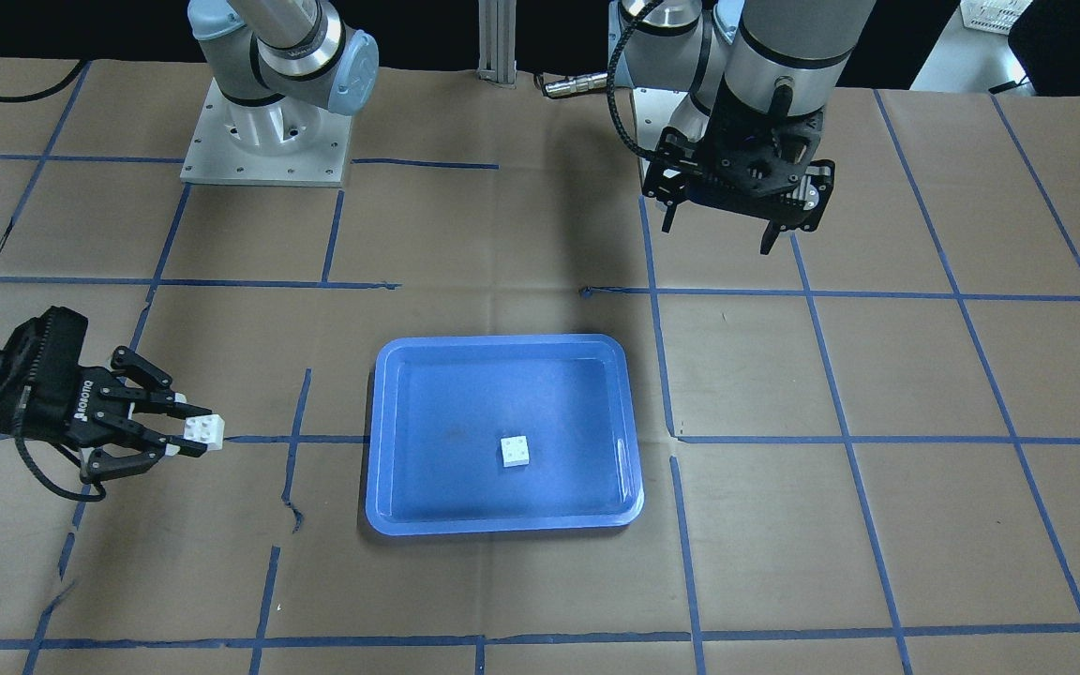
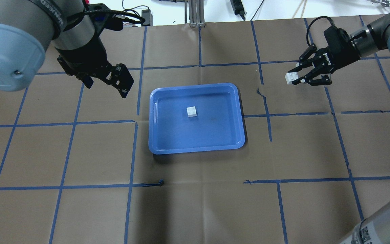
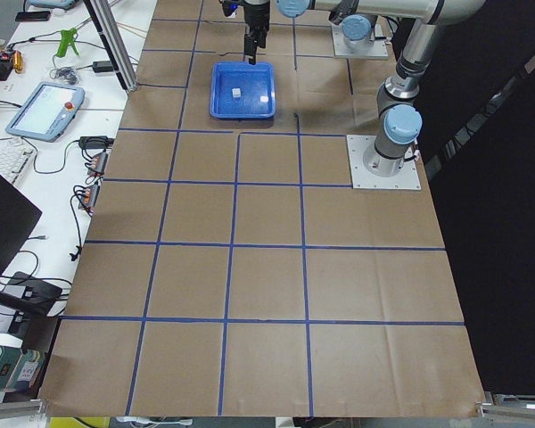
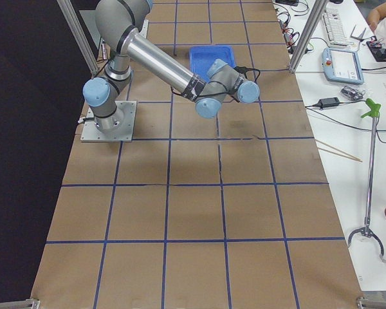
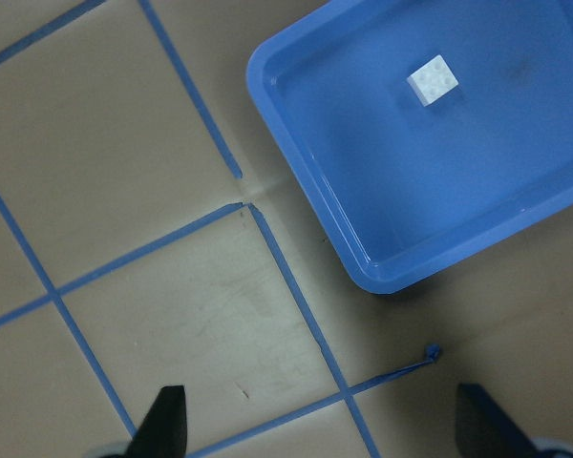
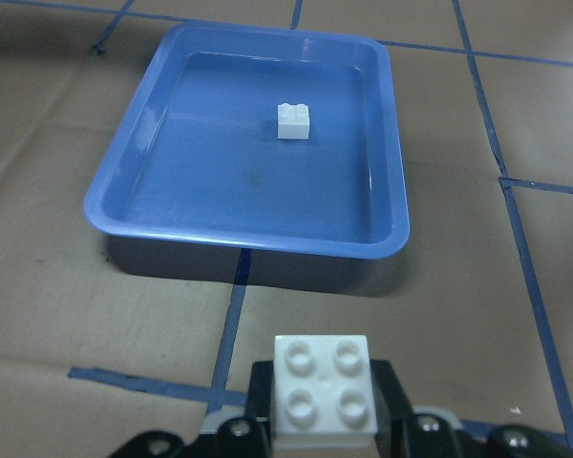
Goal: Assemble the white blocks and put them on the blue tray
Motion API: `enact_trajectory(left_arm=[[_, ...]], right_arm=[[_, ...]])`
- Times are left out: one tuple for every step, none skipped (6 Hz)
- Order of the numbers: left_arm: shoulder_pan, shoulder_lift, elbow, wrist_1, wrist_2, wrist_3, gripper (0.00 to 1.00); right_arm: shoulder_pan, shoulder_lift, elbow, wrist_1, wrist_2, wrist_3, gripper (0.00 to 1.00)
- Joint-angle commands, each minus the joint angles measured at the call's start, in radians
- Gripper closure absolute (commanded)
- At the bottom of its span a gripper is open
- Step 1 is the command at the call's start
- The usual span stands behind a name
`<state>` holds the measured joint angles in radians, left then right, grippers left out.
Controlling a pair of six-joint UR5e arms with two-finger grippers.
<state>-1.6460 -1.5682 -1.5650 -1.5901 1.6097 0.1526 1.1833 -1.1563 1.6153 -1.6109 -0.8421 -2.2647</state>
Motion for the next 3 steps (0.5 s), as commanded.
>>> enact_trajectory(left_arm=[[0.021,0.026,0.002,0.002,-0.004,-0.199,0.01],[0.060,0.025,0.002,0.015,-0.011,-0.215,0.01],[0.119,0.028,0.005,0.016,-0.104,-0.203,0.01]], right_arm=[[0.092,-0.002,0.067,-0.172,0.018,0.149,0.66],[0.149,-0.002,0.096,-0.269,0.018,0.248,0.66],[0.210,-0.002,0.132,-0.371,0.018,0.343,0.66]])
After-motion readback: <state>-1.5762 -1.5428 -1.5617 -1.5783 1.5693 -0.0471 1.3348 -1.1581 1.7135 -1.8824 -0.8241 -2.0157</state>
